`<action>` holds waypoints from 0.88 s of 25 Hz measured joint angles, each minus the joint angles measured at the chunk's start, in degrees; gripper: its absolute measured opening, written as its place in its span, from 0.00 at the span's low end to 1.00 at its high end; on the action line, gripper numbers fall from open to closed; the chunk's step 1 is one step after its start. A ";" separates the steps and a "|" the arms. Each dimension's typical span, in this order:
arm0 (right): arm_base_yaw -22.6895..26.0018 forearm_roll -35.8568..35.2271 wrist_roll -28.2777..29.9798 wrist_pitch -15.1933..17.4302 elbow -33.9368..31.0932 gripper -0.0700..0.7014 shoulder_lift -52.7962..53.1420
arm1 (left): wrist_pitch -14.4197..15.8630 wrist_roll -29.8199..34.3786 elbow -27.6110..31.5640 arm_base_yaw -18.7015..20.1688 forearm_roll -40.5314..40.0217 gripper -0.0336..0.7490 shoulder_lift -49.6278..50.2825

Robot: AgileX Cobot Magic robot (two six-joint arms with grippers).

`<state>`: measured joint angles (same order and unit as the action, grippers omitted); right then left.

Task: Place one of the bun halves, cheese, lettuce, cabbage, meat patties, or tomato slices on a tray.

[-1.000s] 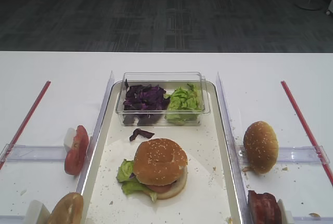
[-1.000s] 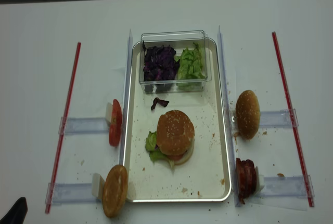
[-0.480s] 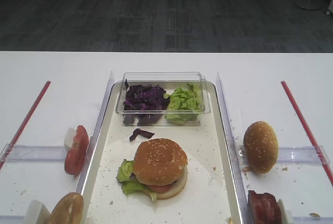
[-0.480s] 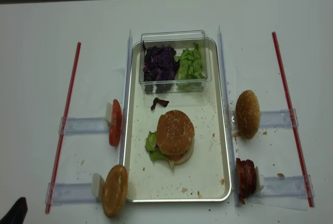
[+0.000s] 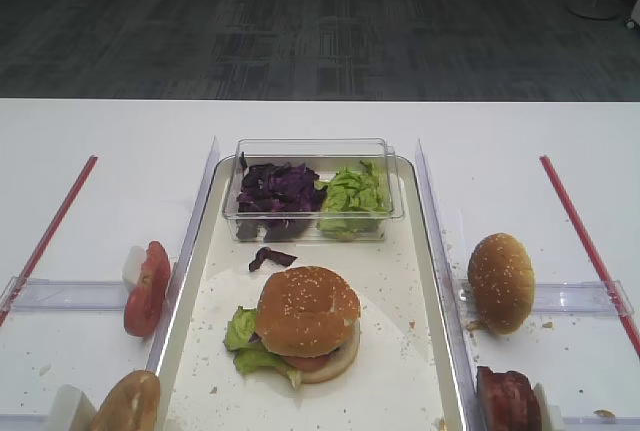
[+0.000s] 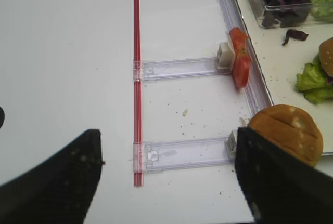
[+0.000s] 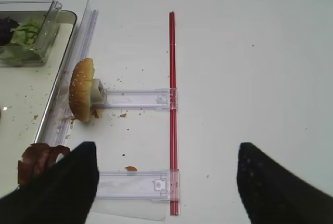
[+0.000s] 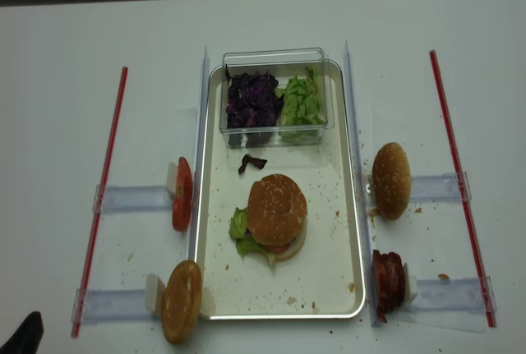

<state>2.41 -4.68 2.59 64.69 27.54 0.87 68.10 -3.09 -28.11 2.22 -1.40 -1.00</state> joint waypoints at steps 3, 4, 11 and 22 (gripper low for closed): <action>0.00 0.00 0.00 0.00 0.00 0.83 0.00 | 0.00 0.00 0.00 0.00 0.00 0.67 0.00; 0.00 0.00 0.00 0.00 0.00 0.83 0.00 | 0.00 0.00 0.00 0.00 0.00 0.67 0.00; 0.00 0.00 0.00 0.00 0.00 0.83 0.00 | 0.00 0.00 0.00 0.00 0.00 0.67 0.00; 0.00 0.00 0.00 0.00 0.00 0.83 0.00 | 0.00 0.00 0.00 0.00 0.00 0.67 0.00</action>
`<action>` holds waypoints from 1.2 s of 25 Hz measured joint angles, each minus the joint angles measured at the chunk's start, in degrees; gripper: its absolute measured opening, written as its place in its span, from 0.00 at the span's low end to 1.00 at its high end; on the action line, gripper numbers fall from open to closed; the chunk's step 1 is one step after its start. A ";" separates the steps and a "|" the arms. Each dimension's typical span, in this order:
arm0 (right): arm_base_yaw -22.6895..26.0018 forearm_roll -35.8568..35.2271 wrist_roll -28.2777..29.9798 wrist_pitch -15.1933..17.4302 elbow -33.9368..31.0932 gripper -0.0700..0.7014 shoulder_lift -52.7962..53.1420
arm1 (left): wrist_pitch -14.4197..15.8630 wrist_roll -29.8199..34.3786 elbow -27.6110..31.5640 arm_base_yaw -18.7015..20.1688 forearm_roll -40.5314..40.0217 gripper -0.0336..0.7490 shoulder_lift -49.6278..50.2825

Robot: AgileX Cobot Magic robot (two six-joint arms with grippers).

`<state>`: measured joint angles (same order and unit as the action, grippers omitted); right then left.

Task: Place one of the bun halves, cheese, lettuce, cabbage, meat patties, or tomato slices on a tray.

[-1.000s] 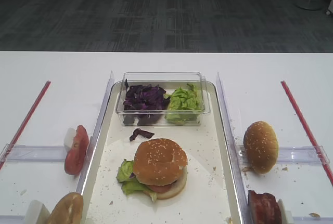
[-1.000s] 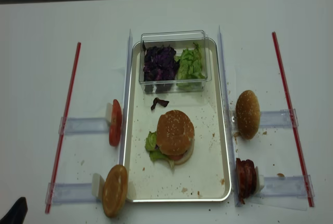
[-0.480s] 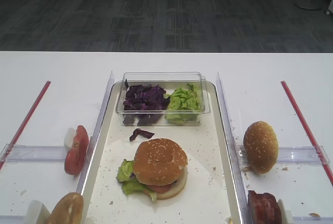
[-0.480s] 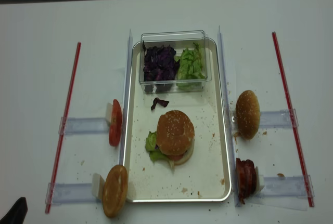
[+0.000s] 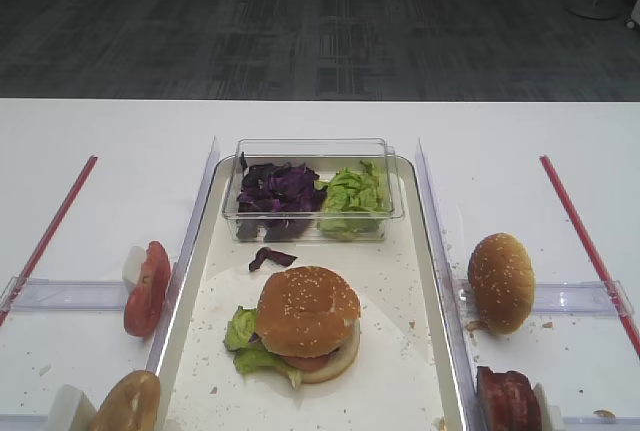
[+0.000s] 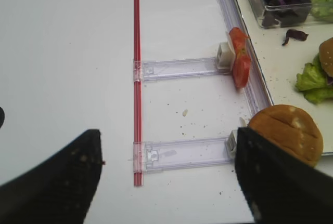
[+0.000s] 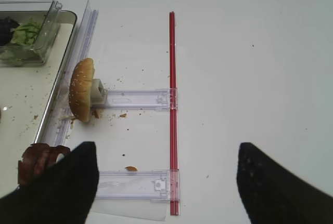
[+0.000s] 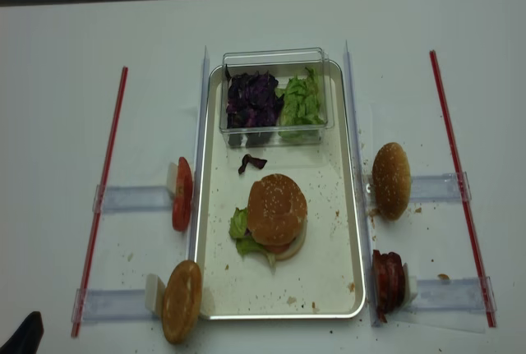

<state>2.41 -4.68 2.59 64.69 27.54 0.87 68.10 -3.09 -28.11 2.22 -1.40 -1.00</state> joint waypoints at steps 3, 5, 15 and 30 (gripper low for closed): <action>0.00 0.00 0.00 0.00 0.00 0.83 0.00 | 0.00 0.00 0.00 0.00 0.00 0.67 0.00; 0.00 0.00 0.00 0.00 0.00 0.83 0.00 | 0.00 0.00 0.00 0.00 0.00 0.67 0.00; 0.00 0.00 0.00 0.00 0.00 0.83 0.00 | 0.00 0.00 0.00 0.00 0.00 0.67 0.00; 0.00 0.00 0.00 0.00 0.00 0.83 0.00 | 0.00 0.00 0.00 0.00 0.00 0.67 0.00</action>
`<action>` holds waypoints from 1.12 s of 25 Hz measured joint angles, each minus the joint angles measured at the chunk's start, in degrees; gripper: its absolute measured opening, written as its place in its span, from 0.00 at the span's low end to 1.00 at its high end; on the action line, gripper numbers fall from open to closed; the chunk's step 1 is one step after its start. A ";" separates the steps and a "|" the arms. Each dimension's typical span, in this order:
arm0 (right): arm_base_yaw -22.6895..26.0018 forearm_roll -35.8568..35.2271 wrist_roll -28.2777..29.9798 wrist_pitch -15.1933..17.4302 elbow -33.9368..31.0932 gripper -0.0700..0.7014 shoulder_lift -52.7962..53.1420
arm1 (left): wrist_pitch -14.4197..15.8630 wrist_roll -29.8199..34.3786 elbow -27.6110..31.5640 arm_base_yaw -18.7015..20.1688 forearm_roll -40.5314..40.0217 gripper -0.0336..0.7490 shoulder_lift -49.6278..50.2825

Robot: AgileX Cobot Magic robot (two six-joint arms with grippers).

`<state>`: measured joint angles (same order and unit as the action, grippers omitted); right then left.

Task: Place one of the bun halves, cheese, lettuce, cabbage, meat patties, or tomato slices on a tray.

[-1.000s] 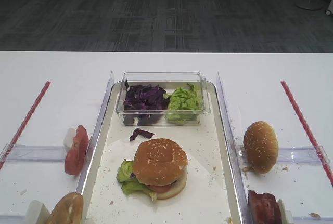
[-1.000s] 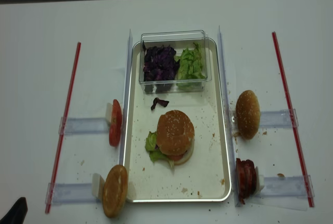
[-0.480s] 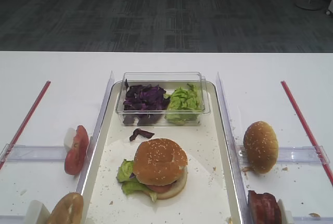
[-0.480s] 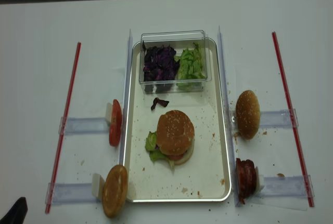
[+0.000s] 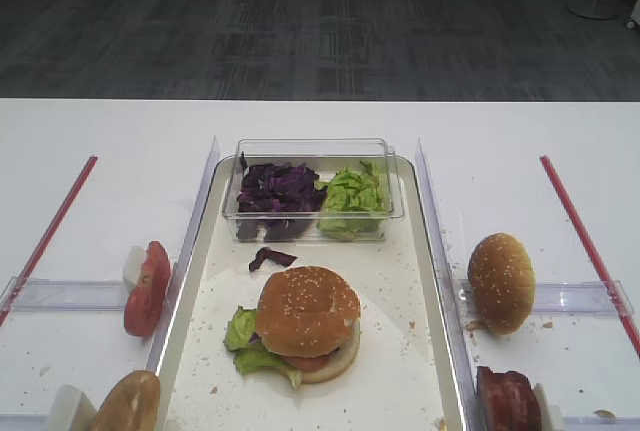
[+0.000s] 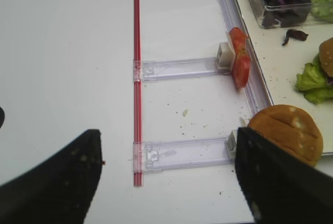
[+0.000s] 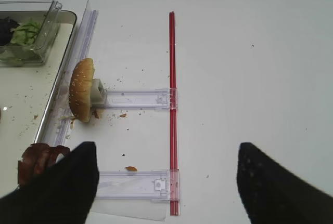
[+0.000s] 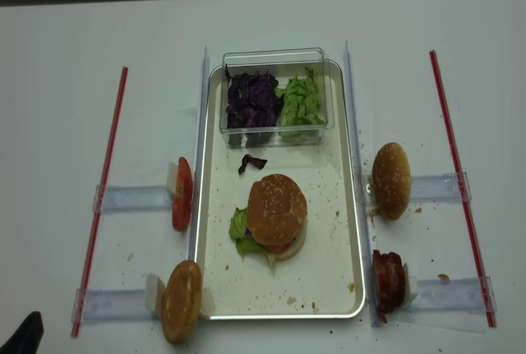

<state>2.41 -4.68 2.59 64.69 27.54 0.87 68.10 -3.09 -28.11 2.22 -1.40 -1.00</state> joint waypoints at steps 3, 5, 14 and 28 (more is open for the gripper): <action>0.00 0.00 0.00 0.00 0.00 0.83 0.00 | 0.00 0.00 0.00 0.00 0.00 0.67 0.00; 0.00 0.00 0.00 0.00 0.00 0.83 0.00 | 0.00 0.00 0.00 0.00 0.00 0.67 0.00; 0.00 0.00 0.00 0.00 0.00 0.83 0.00 | 0.00 0.00 0.00 0.00 0.00 0.67 0.00; 0.00 0.00 0.00 0.00 0.00 0.83 0.00 | 0.00 0.00 0.00 0.00 0.00 0.67 0.00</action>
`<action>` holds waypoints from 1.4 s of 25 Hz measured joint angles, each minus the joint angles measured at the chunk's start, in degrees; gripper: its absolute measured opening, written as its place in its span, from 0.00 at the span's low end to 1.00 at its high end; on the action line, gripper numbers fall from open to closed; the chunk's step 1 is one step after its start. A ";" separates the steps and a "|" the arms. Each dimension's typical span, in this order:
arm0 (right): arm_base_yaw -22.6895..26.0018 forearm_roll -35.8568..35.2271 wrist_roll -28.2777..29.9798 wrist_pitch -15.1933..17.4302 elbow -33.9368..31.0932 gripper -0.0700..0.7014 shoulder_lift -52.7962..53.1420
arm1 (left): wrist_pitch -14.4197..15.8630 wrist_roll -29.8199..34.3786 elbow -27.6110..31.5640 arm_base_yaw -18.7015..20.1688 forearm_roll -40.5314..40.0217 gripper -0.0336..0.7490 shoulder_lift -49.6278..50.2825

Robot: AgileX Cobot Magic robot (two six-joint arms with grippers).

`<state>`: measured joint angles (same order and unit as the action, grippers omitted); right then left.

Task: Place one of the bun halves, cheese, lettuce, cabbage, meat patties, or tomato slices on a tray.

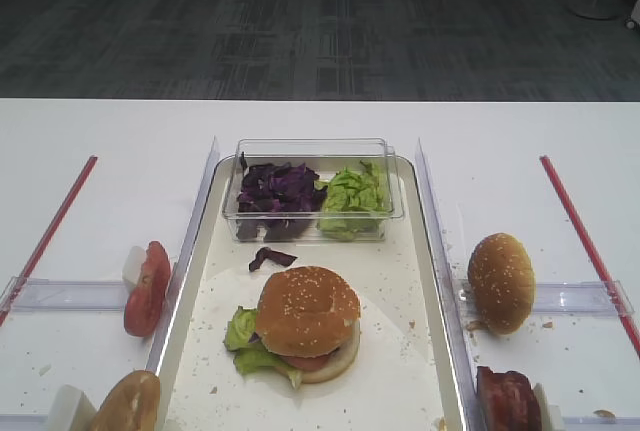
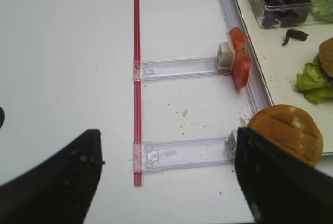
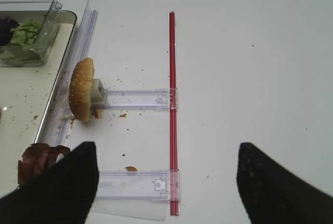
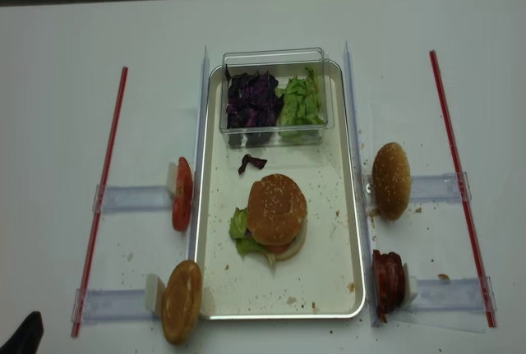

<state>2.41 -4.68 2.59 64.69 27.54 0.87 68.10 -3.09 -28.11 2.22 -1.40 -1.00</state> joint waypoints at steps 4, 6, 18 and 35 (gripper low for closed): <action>0.00 0.00 0.11 0.00 0.00 0.83 0.00 | 0.00 0.00 0.00 0.00 0.00 0.67 0.00; 0.00 0.00 0.11 0.00 0.00 0.83 0.00 | 0.00 0.00 0.00 0.00 0.00 0.67 0.00; 0.00 0.00 0.20 0.00 0.00 0.83 0.00 | 0.00 0.00 0.00 0.00 0.00 0.67 0.00; 0.00 0.00 0.10 0.00 0.00 0.83 0.00 | 0.00 0.00 0.00 0.00 0.00 0.67 0.00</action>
<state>2.41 -4.68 2.69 64.69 27.54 0.87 68.10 -3.09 -28.11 2.22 -1.40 -1.00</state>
